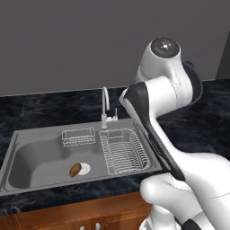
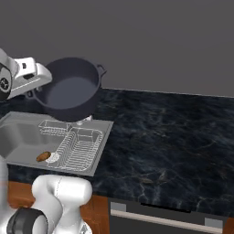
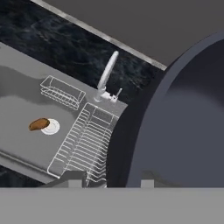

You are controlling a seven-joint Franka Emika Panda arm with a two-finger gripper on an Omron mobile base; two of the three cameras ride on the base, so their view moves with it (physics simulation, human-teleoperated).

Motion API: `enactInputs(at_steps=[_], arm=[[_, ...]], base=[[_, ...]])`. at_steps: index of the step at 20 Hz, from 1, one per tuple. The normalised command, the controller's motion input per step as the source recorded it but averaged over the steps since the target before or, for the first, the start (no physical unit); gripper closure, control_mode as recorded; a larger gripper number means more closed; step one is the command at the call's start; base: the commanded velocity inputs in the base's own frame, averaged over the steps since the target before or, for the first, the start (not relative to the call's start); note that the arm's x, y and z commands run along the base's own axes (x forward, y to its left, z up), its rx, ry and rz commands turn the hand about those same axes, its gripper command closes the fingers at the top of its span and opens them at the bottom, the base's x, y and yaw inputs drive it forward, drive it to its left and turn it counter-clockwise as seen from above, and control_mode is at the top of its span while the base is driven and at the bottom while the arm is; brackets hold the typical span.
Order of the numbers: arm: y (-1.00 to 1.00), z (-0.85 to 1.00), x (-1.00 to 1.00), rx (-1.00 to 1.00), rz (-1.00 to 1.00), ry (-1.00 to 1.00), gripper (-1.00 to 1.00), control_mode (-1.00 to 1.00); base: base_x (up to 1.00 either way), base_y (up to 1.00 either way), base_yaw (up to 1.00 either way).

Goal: Dump the potato from the pot into the sink. Then turn on the water and wash the potato. Then turn off the water and put the potato back in the pot.

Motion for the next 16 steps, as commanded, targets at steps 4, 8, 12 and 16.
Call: enactInputs(at_steps=[4, 8, 12, 16], arm=[[-1.00, -0.23, 0.10, 0.00, -0.20, 0.03, 1.00, -1.00], [-1.00, -0.35, 0.29, 0.01, -0.20, 0.12, 1.00, -1.00], [-1.00, -0.50, 0.39, 0.07, -0.15, 0.18, 1.00, -1.00], [-1.00, -0.54, 0.48, 0.11, -0.11, 0.21, 1.00, -1.00]], base=[[0.00, 0.00, 0.00], [0.00, 0.00, 0.00], [0.00, 0.00, 0.00], [0.00, 0.00, 0.00]])
